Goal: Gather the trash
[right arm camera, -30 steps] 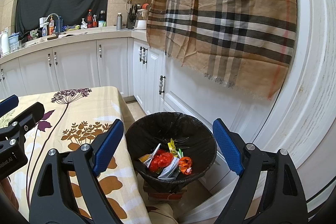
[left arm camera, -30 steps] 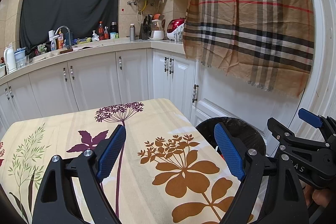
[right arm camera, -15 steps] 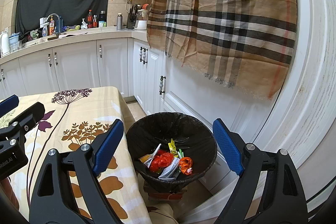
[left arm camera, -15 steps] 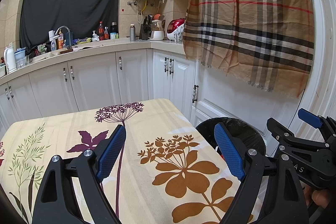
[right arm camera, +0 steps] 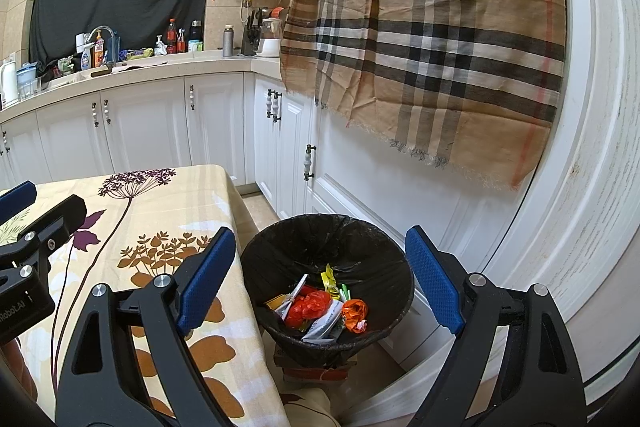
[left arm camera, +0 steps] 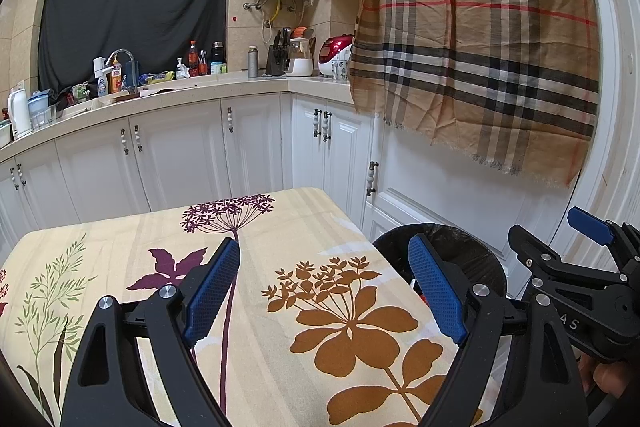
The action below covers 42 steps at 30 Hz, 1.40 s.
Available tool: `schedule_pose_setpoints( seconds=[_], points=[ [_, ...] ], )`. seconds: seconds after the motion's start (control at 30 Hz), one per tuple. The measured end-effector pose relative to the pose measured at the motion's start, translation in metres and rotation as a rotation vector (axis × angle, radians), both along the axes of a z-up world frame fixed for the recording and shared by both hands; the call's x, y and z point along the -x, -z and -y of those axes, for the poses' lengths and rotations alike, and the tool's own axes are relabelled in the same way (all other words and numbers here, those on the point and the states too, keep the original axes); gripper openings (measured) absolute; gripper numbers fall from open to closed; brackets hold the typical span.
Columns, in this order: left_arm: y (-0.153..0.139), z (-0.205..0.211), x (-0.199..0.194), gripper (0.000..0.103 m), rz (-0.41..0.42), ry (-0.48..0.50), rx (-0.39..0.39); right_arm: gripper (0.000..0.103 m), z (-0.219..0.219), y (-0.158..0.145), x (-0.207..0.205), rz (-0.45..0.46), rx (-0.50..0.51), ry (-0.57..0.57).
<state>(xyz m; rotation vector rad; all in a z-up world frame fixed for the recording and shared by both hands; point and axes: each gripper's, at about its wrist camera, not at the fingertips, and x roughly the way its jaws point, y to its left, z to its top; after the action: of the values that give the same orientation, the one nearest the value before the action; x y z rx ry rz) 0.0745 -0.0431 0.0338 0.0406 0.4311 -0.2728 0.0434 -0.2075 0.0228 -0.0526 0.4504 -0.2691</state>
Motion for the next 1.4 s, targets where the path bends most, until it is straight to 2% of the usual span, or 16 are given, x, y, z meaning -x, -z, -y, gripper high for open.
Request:
schedule_pose_setpoints(
  seconds=[1.17, 1.4],
  points=[
    [-0.0008, -0.0066, -0.0003, 0.085, -0.005, -0.032, -0.010, 0.084, -0.0019, 0.0001, 0.0015, -0.002, -0.001, -0.002],
    [0.0021, -0.0081, -0.0045, 0.087, -0.040, -0.020, 0.013, 0.084, -0.0021, 0.0005, 0.0012, -0.004, -0.001, -0.002]
  ],
)
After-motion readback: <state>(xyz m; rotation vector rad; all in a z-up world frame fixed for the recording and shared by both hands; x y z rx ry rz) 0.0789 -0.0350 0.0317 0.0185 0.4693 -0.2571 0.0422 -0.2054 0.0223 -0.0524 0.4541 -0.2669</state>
